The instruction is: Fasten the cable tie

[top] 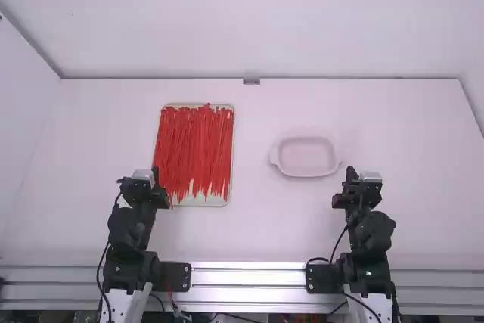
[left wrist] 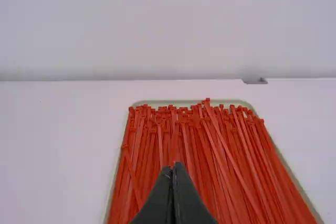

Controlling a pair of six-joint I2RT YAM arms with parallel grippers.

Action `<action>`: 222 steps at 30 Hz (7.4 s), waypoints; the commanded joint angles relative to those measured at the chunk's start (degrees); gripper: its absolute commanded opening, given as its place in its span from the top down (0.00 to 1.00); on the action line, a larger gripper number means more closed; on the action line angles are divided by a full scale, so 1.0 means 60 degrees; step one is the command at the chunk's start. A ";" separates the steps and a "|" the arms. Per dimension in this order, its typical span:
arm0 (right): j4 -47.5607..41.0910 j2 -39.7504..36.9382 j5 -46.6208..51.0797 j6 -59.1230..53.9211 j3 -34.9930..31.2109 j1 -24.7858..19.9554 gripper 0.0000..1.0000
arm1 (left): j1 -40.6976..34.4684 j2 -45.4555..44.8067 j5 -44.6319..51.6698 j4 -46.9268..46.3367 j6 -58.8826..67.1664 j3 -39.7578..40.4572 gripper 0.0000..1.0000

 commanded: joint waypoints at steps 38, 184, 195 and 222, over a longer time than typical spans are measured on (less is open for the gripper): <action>-0.3085 0.6195 -0.0224 0.0385 0.5864 0.0804 0.51 | -0.0224 0.6215 0.0486 -0.3452 -0.2356 0.5448 0.52; -0.6670 1.2520 -0.0178 0.0521 1.1020 0.3985 0.01 | -0.1446 2.1176 -0.1279 -0.2954 -0.2269 1.4622 0.83; -0.6706 1.2520 -0.0175 0.0521 1.1020 0.4000 0.01 | -0.1446 2.1176 -0.1195 -0.2408 -0.2266 1.4251 0.83; -0.6623 1.2520 -0.0178 0.0521 1.1020 0.3956 0.01 | -0.1446 2.0542 -0.2433 -0.1840 -0.3355 1.4189 0.95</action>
